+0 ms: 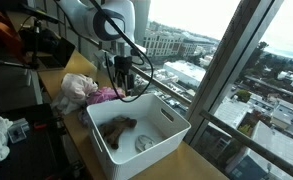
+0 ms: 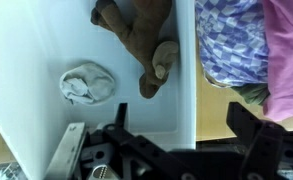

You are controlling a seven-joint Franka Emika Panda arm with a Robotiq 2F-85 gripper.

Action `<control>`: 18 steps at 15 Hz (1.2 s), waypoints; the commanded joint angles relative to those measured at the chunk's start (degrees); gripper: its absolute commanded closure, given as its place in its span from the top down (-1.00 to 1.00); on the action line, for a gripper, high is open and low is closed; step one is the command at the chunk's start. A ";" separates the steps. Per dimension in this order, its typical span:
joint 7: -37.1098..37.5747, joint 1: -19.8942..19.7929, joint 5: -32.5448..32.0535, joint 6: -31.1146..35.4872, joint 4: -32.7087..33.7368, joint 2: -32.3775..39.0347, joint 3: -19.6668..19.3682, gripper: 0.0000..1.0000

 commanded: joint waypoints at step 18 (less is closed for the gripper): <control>-13.31 -8.49 2.10 -0.47 16.56 14.87 -2.84 1.00</control>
